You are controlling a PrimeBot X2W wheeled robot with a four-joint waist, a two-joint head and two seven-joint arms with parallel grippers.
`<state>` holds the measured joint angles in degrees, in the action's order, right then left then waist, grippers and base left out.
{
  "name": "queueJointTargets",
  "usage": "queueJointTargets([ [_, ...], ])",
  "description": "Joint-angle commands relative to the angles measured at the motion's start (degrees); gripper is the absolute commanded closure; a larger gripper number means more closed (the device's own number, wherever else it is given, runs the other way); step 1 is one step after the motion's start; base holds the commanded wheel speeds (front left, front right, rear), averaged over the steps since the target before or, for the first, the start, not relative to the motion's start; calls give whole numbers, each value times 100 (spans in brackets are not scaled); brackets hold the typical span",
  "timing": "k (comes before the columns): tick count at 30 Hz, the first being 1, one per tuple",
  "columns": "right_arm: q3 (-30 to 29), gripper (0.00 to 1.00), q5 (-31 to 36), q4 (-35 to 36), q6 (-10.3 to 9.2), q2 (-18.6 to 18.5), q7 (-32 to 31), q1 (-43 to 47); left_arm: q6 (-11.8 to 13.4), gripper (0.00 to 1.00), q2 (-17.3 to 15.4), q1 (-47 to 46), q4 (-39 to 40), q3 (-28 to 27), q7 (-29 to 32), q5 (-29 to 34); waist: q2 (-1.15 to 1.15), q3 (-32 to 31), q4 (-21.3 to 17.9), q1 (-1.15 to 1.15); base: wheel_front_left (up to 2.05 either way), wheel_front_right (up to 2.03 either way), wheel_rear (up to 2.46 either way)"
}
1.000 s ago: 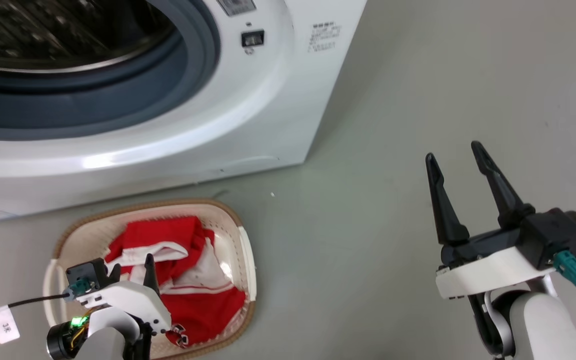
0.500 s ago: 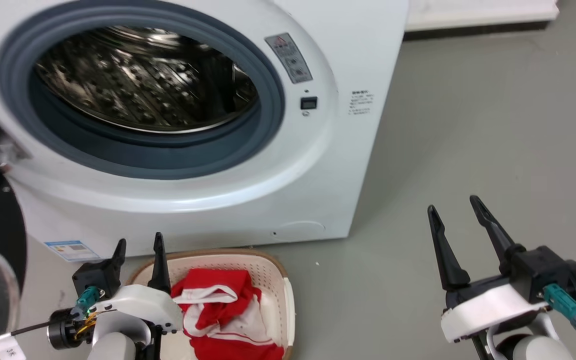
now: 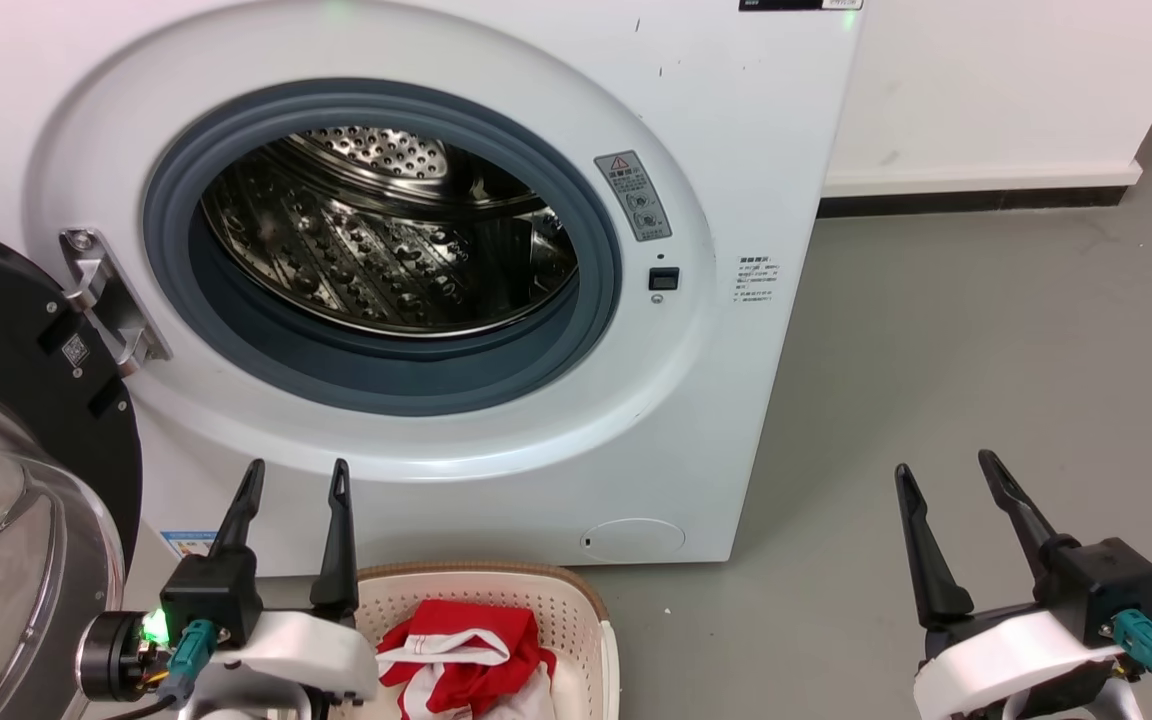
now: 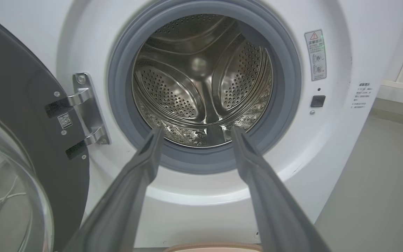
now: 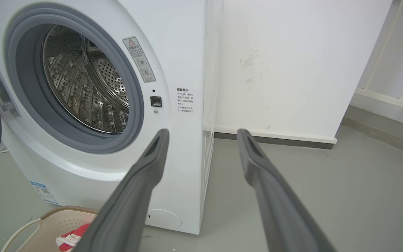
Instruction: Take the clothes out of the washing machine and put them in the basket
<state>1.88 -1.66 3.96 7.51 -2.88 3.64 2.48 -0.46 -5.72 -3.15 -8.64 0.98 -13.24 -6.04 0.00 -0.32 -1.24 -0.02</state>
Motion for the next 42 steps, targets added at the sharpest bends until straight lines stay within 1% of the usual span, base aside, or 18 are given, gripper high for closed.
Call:
queueJointTargets([
  [1,-13,0,1,31,-4,1,-6,74,39,0,-49,139,165,45,116,75,0,-63,-18,2,0,0,0],
  [6,-35,0,19,73,-4,0,-28,224,134,0,-156,544,753,104,518,206,0,-186,-24,2,0,0,0],
  [11,-35,0,17,87,-4,1,-34,364,199,0,-141,836,957,90,781,119,0,-266,18,2,0,0,0],
  [26,1,0,-34,107,-4,1,-41,365,204,0,-172,735,720,50,725,-93,0,-275,63,2,0,0,0],
  [40,29,0,-68,59,-4,1,-2,327,250,0,-279,711,757,83,720,-108,0,-264,49,2,0,0,0],
  [41,31,100,-32,47,0,0,-32,352,219,100,-257,764,733,79,746,-103,0,-264,49,2,0,0,0],
  [42,36,100,-34,-2,1,2,-40,367,211,100,-246,783,679,76,756,-107,0,-263,49,2,0,0,0],
])
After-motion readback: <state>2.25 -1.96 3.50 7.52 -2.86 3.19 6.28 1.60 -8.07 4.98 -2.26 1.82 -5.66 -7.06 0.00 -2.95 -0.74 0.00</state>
